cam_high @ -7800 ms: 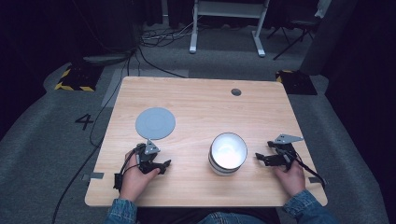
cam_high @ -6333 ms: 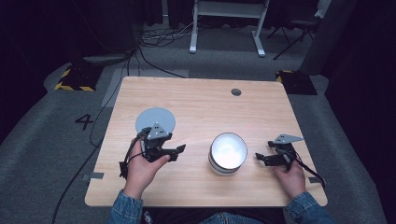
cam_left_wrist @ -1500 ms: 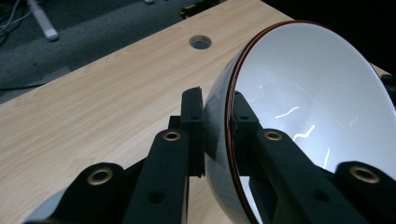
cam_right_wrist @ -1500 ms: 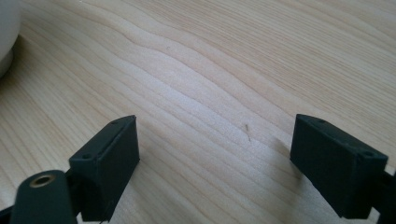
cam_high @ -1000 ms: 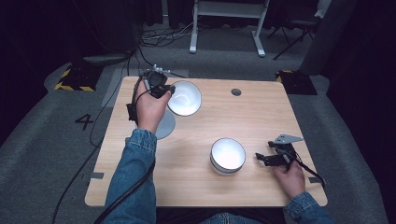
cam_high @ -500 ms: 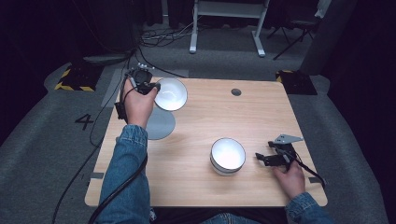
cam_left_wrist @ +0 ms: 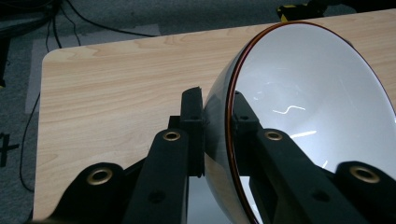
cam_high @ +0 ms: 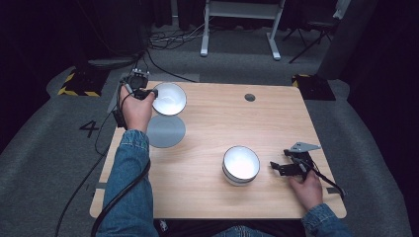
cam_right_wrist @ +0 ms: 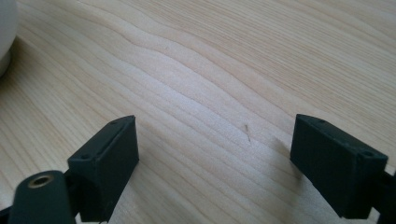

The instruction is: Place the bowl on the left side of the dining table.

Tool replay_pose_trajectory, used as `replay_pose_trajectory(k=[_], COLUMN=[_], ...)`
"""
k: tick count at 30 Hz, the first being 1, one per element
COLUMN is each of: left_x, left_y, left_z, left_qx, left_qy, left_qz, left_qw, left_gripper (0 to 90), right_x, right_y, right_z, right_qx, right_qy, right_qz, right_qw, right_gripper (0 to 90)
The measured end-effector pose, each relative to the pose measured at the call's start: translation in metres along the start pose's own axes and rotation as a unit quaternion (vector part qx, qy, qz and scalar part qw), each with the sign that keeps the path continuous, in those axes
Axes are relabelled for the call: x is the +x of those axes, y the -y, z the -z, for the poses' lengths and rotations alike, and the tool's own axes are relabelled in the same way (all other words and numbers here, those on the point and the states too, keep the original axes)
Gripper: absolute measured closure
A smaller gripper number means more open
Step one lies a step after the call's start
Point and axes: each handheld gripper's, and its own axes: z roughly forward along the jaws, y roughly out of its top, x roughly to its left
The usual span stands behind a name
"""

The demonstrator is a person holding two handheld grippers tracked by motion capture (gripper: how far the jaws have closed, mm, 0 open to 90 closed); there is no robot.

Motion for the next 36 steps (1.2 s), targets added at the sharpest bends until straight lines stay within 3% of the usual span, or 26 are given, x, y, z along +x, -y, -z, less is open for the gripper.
replay_pose_trajectory(k=[5,8,12,19,22,26,32,36], left_x=[0.005,0.014,0.022,0.036,0.042,0.045,0.047,0.045], left_y=[0.002,0.007,0.014,0.028,0.036,0.039,0.046,0.049], left_z=[-0.008,-0.017,-0.026,-0.040,-0.048,-0.053,-0.061,-0.067], left_qx=[0.011,0.019,0.034,0.064,0.069,0.083,0.105,0.111], left_qy=[-0.007,-0.020,-0.030,-0.028,-0.022,-0.027,-0.009,-0.006], left_qz=[0.006,0.027,0.038,0.061,0.086,0.077,0.086,0.080], left_qw=[0.9999,0.9993,0.9982,0.9957,0.9937,0.9932,0.9908,0.9905], left_gripper=[80.1,80.1,80.1,80.0,80.1,80.0,80.0,79.9], right_x=[0.000,0.000,0.000,0.000,0.000,0.000,0.000,0.000], right_y=[0.000,0.000,0.000,0.000,0.000,0.000,0.000,0.000], right_z=[0.000,0.000,0.000,0.000,0.000,0.000,0.000,0.000], right_qx=[0.000,0.000,0.000,0.000,0.000,0.000,0.000,0.000], right_qy=[0.000,0.001,0.001,0.001,0.001,0.001,0.001,0.001], right_qz=[0.001,0.000,0.000,0.000,0.000,0.000,0.000,0.000], right_qw=[1.0000,1.0000,1.0000,1.0000,1.0000,1.0000,1.0000,1.0000], right_gripper=[15.4,15.4,15.4,15.4,15.4,15.4,15.4,15.4])
